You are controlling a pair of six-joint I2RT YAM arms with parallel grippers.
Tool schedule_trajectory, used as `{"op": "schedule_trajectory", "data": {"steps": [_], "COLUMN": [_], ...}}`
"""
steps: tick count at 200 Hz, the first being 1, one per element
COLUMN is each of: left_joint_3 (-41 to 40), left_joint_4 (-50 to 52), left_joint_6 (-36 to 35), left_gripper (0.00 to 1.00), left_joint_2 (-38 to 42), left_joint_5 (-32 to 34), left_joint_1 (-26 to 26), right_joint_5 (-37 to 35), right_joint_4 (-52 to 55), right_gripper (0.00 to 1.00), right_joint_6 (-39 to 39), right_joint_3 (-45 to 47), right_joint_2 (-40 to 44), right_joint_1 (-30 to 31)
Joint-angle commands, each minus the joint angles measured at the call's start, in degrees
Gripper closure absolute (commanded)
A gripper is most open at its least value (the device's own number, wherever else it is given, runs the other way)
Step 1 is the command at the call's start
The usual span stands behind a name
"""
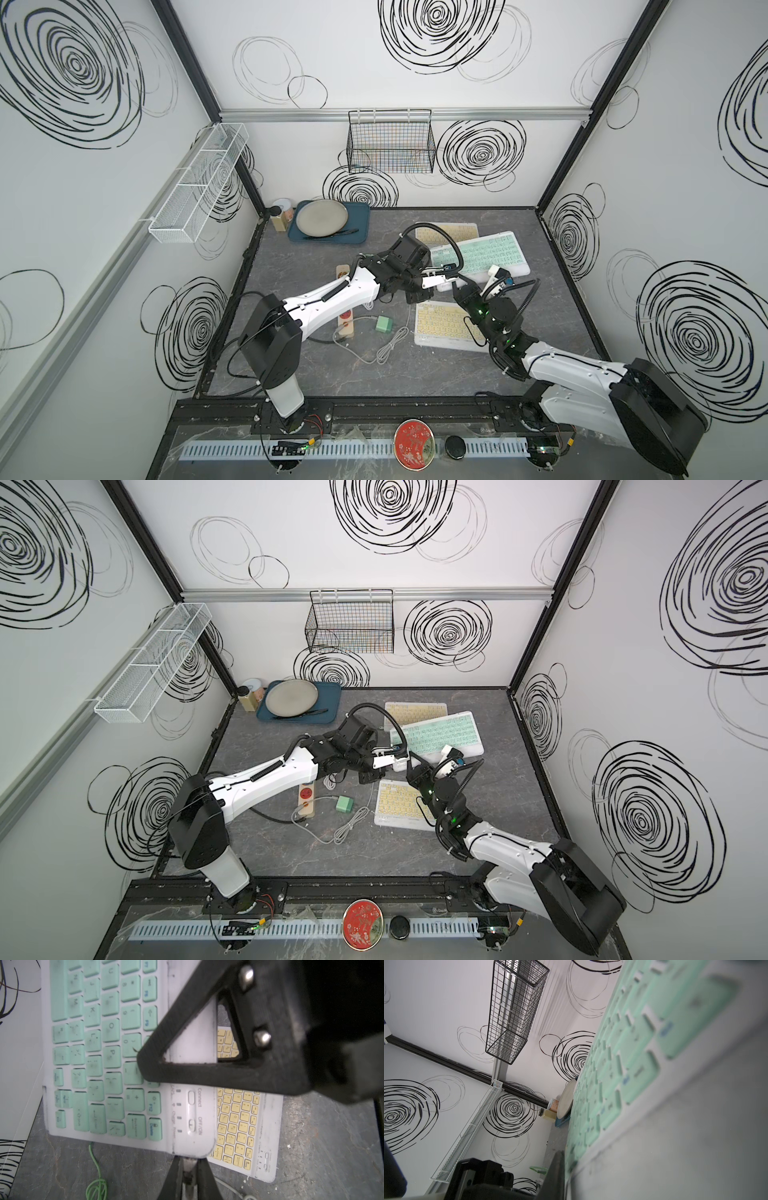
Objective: Unplug the wireless keyboard
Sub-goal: Remove the power cord from the keyboard.
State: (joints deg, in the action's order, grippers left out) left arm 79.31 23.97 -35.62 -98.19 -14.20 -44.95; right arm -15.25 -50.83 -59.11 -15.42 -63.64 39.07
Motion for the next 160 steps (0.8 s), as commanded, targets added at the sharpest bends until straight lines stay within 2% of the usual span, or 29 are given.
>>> {"op": "schedule_trajectory", "data": {"steps": [1, 28, 102, 160], "left_joint_3": [-0.3, -1.1, -2.5, -4.1], "left_joint_4": [2.2, 1.6, 1.4, 0.6], "left_joint_6": [-1.0, -1.7, -3.7, -3.5], "left_gripper": [0.99, 1.00, 1.00, 1.00], "left_joint_2": [-0.9, -1.1, -2.0, -1.6], "left_joint_5": [1.3, 1.6, 3.5, 2.8], "left_joint_1": [0.7, 0.5, 1.1, 3.7], "right_joint_5": [-2.6, -2.0, -1.4, -1.0], "right_joint_4": [0.0, -1.1, 4.6, 5.9], "right_gripper": [1.00, 1.00, 1.00, 1.00], "right_joint_6": [0.4, 0.1, -0.1, 0.5], "right_joint_3": [0.3, 1.7, 1.6, 1.9], "right_joint_2": [2.5, 3.5, 7.4, 8.4], "right_joint_1": [-2.7, -4.1, -6.5, -8.3]}}
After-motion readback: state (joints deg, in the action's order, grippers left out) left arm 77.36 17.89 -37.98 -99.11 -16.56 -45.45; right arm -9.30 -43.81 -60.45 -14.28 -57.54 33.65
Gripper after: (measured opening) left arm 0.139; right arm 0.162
